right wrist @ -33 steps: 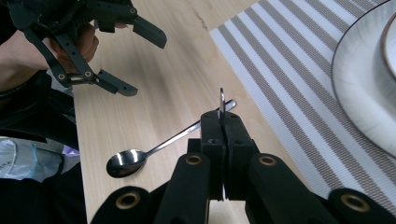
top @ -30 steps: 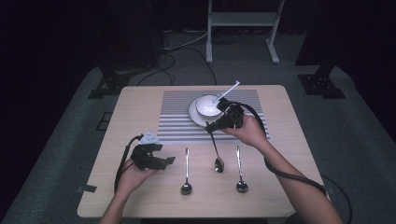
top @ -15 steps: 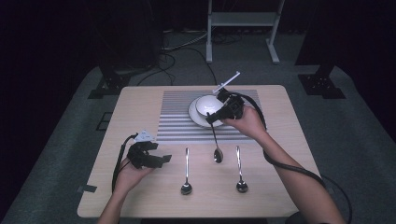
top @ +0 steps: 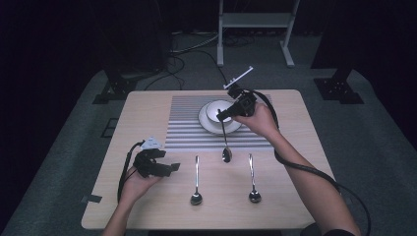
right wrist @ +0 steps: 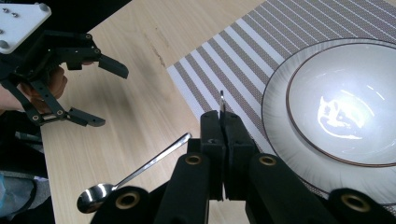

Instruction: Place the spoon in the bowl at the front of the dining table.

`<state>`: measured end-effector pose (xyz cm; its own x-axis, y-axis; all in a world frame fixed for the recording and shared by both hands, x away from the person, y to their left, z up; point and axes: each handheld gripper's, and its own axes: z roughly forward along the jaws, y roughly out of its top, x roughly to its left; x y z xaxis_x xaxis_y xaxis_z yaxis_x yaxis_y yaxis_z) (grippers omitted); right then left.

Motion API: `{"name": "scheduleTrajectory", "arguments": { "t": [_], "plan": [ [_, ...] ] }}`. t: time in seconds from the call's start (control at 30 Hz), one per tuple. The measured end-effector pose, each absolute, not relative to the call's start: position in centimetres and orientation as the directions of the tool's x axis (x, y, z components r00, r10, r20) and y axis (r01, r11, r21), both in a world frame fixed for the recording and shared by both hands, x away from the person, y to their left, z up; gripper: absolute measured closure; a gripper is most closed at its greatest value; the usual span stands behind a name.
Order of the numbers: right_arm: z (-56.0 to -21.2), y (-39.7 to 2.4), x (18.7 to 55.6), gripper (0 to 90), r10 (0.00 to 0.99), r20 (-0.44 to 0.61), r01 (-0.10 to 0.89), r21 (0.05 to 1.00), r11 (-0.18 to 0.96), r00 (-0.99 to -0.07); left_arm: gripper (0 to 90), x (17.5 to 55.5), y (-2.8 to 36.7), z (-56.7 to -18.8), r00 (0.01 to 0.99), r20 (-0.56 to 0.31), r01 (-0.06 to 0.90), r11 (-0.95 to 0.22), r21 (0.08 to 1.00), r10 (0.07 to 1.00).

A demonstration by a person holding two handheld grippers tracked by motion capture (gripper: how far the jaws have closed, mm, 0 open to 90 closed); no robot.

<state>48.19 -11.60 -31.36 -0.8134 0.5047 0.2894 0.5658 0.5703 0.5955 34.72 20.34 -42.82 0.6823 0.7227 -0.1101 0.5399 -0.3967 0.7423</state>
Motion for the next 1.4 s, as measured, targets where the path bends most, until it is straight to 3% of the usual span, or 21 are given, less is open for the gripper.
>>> {"name": "scheduleTrajectory", "arguments": {
  "t": [1.4],
  "plan": [
    [-29.5, -12.4, 52.1, 88.0, 0.594, 0.283, 0.614, 0.628, 0.479, -0.753, 17.1, 34.9, 20.5, -43.0, 0.669, -0.085, 0.543, -0.408, 0.734, 0.738]
  ]
}}
